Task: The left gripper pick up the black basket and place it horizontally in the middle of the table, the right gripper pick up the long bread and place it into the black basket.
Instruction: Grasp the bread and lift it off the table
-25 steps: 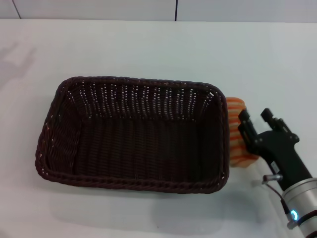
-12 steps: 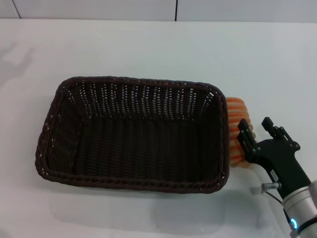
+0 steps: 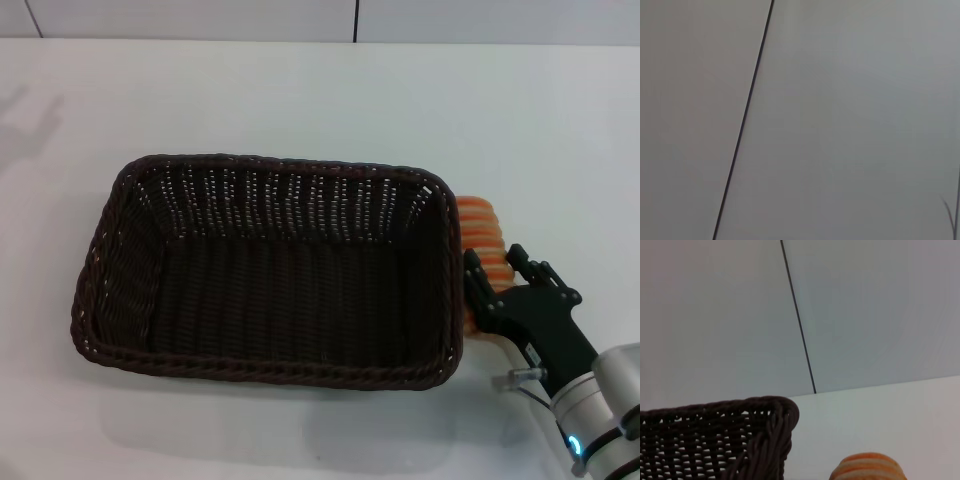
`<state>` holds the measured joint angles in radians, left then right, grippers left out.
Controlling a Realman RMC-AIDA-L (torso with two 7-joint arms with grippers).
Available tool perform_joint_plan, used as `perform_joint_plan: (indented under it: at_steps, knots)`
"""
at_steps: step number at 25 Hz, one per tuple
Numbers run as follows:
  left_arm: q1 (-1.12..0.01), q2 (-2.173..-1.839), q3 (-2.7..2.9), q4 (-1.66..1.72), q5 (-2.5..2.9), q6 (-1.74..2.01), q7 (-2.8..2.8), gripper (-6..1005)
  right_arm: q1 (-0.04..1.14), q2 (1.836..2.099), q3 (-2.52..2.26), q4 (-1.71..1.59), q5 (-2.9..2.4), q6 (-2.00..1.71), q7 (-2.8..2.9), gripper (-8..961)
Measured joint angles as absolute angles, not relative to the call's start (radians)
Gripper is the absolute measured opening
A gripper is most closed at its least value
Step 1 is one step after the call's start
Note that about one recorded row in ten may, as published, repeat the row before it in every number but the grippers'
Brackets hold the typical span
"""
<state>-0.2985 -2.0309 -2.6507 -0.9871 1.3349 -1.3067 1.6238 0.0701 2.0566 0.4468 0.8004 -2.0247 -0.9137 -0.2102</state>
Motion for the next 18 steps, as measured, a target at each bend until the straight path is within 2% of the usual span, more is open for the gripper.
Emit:
perform_joint_plan:
  at_steps: [5,16,18]
  knots:
    - [-0.302,-2.031,-2.651,-0.986,1.333,-1.311,1.623,564,0.079,2.075,0.448,0.768,-2.025,-0.914,-0.209,567]
    - [-0.304,-2.032,-2.654,-0.99,1.326,-1.318,1.612,564,0.112,2.077,0.444,0.714,-2.025,-0.937,-0.113,564]
    - [-0.304,-2.032,-2.654,-0.991,1.325,-1.318,1.611,564,0.11,2.077,0.445,0.71,-2.025,-0.969,-0.107,436]
